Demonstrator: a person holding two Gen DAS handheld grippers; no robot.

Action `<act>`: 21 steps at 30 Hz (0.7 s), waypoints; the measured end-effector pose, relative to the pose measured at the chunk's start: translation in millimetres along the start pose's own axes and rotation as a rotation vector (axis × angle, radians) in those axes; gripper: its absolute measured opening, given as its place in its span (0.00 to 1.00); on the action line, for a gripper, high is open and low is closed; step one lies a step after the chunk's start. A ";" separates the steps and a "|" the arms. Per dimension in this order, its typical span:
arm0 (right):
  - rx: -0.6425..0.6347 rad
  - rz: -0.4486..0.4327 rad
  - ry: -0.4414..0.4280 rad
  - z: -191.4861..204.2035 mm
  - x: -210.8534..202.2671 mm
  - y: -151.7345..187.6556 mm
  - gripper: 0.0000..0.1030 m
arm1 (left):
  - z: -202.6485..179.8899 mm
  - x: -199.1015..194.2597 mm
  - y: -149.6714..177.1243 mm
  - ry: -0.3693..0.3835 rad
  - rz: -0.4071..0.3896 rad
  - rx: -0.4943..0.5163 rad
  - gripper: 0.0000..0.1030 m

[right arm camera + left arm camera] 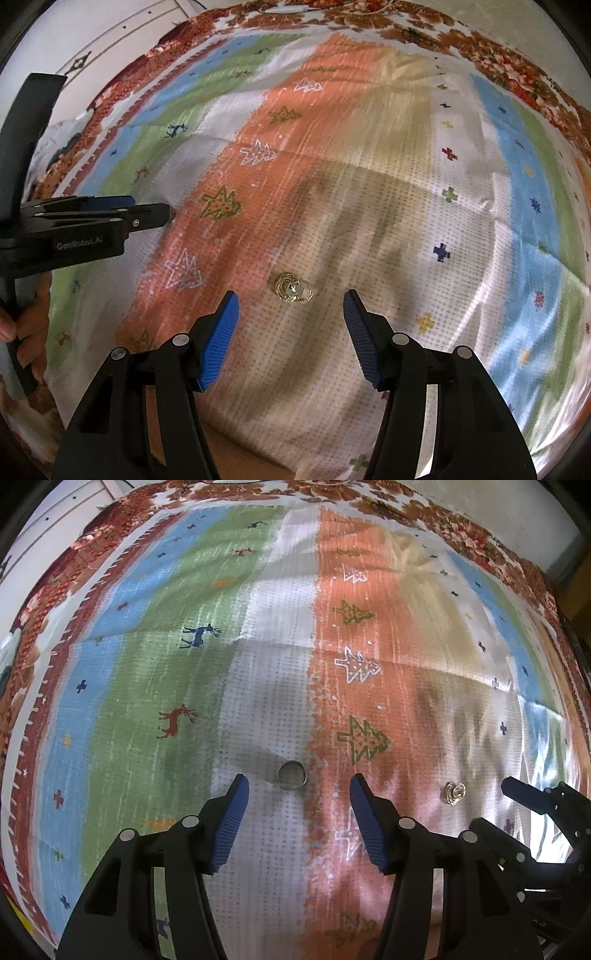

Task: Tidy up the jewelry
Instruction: 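Move left tool to silver ring while right tool approaches gold pendant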

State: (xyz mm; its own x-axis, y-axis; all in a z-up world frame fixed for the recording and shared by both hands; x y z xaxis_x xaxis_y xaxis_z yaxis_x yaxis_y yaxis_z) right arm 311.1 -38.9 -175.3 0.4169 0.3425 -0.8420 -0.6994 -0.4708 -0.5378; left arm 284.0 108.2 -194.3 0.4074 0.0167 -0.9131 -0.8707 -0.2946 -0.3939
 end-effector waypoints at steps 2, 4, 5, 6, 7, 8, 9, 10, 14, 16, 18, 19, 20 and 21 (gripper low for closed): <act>-0.003 0.010 0.001 -0.6 5.6 -1.3 0.57 | 0.5 1.9 -0.9 -0.002 0.002 0.001 0.54; -0.006 0.016 -0.004 -1.1 9.4 -3.0 0.57 | 1.5 4.6 -1.9 -0.006 0.007 0.001 0.54; -0.005 0.021 -0.005 -1.5 11.7 -3.6 0.57 | 1.1 5.5 -2.3 -0.007 0.009 0.003 0.54; -0.003 0.024 -0.007 -2.0 13.7 -3.9 0.57 | 1.1 6.8 -2.8 -0.009 0.011 0.006 0.54; -0.003 0.029 -0.009 -1.8 15.8 -3.9 0.57 | 1.0 8.0 -3.2 -0.011 0.012 0.009 0.54; -0.005 0.035 -0.011 -1.5 18.2 -3.8 0.57 | 0.8 9.2 -3.5 -0.012 0.014 0.013 0.54; -0.008 0.039 -0.013 -1.1 19.7 -4.0 0.57 | 0.5 10.8 -3.4 -0.013 0.018 0.017 0.54; -0.011 0.044 -0.014 -0.7 21.4 -3.7 0.57 | 0.2 12.0 -3.6 -0.015 0.021 0.020 0.54; -0.015 0.058 -0.014 0.0 27.1 -3.4 0.57 | 1.8 16.7 -4.5 -0.025 0.029 0.025 0.54; -0.023 0.070 -0.016 0.3 31.3 -3.3 0.57 | 4.2 19.2 -4.3 -0.035 0.035 0.025 0.54; -0.032 0.079 -0.020 1.0 34.4 -4.1 0.57 | 6.0 21.5 -3.6 -0.035 0.043 0.022 0.54; -0.034 0.085 -0.023 1.0 36.0 -4.2 0.57 | 5.9 22.3 -3.1 -0.035 0.046 0.022 0.54; -0.034 0.090 -0.024 0.8 37.5 -4.3 0.57 | 5.0 23.7 -1.8 -0.034 0.052 0.028 0.54; -0.035 0.094 -0.026 0.7 38.4 -4.1 0.57 | 3.9 25.0 -0.6 -0.035 0.057 0.036 0.54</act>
State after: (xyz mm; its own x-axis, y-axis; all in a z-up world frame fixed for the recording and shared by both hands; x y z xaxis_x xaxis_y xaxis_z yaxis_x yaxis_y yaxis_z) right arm 329.6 -23.3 -205.4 0.3350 0.3160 -0.8876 -0.7139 -0.5296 -0.4580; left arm 293.7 112.4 -217.3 0.3476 0.0344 -0.9370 -0.9019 -0.2610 -0.3442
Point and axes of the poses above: each gripper's, at about its wrist camera, not at the fingertips, and x roughly the way its jaws point, z to its left, y to its underside, the point moved 9 cm from there along x, roughly the way its jaws point, and after that the axes turned 5 degrees about -z, right-handed, at the moved point
